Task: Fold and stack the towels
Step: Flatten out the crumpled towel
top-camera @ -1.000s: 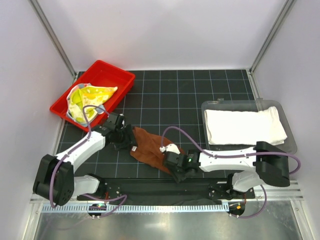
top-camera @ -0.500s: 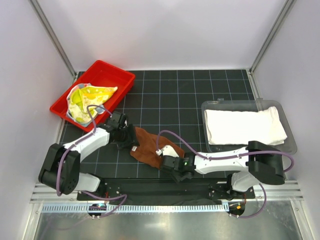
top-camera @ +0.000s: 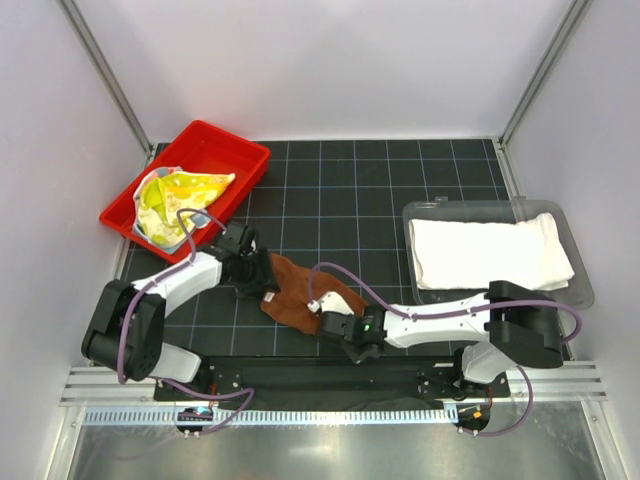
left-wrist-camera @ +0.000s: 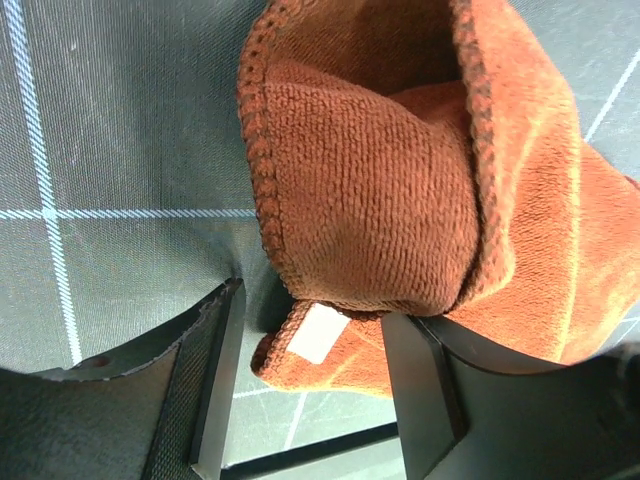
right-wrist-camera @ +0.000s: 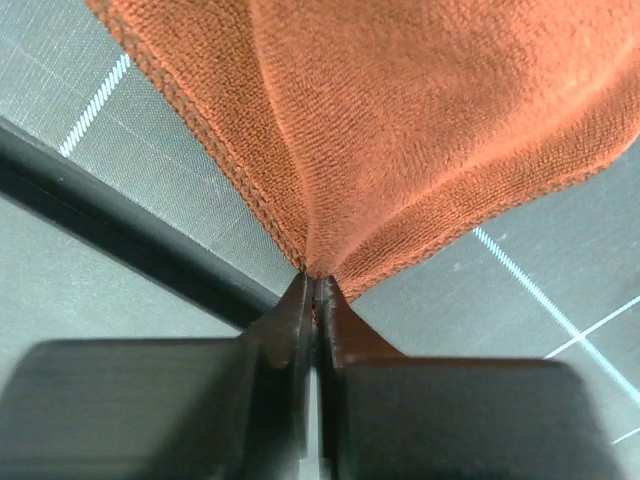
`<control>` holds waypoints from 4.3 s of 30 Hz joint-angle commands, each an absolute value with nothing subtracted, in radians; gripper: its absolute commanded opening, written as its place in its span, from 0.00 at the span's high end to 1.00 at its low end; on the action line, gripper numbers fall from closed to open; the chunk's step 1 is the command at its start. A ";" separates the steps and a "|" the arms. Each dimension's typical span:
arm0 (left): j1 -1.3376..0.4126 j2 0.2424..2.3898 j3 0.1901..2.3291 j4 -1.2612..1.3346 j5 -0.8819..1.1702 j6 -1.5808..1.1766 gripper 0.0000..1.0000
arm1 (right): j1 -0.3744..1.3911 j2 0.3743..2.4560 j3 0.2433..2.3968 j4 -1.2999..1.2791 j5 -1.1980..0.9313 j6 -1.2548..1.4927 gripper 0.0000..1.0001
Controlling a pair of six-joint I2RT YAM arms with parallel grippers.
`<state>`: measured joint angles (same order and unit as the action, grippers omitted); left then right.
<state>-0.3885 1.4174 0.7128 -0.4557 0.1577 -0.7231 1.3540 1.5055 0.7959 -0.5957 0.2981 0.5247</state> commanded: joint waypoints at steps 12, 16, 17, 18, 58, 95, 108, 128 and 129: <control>-0.380 1.422 1.221 -0.767 -0.025 -0.450 0.25 | 0.902 1.336 1.046 -0.730 0.033 0.501 0.99; -0.379 1.440 1.266 -0.686 0.160 -0.355 0.26 | 0.662 1.419 1.094 -0.658 -0.185 0.451 0.99; -0.379 1.443 1.266 -0.663 0.216 -0.329 0.27 | 0.593 1.445 1.103 -0.638 -0.217 0.453 0.99; -0.380 1.448 1.262 -0.614 0.269 -0.305 0.28 | 0.571 1.466 1.115 -0.611 -0.238 0.454 0.99; -1.085 1.493 0.951 -0.609 -0.360 -0.100 0.61 | 0.342 1.755 1.146 -0.422 -0.431 0.532 0.99; -1.039 1.356 1.477 -0.901 -0.597 -0.037 1.00 | 0.382 1.321 1.426 -0.638 -0.157 0.373 0.99; -0.950 1.305 1.905 -0.876 -0.675 0.175 1.00 | 0.449 1.250 1.801 -0.548 -0.097 0.302 0.99; -0.951 0.965 1.838 -0.809 0.198 -0.258 1.00 | 0.526 0.699 1.385 -0.232 -0.462 0.538 0.99; -0.951 0.969 1.854 -0.807 0.209 -0.264 1.00 | 0.526 0.701 1.391 -0.185 -0.471 0.551 0.99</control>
<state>-0.9546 0.9607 1.8305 -0.8928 0.0776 -0.1776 0.5282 0.6800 1.3991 -0.4103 -0.4103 0.4320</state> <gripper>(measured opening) 0.017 0.035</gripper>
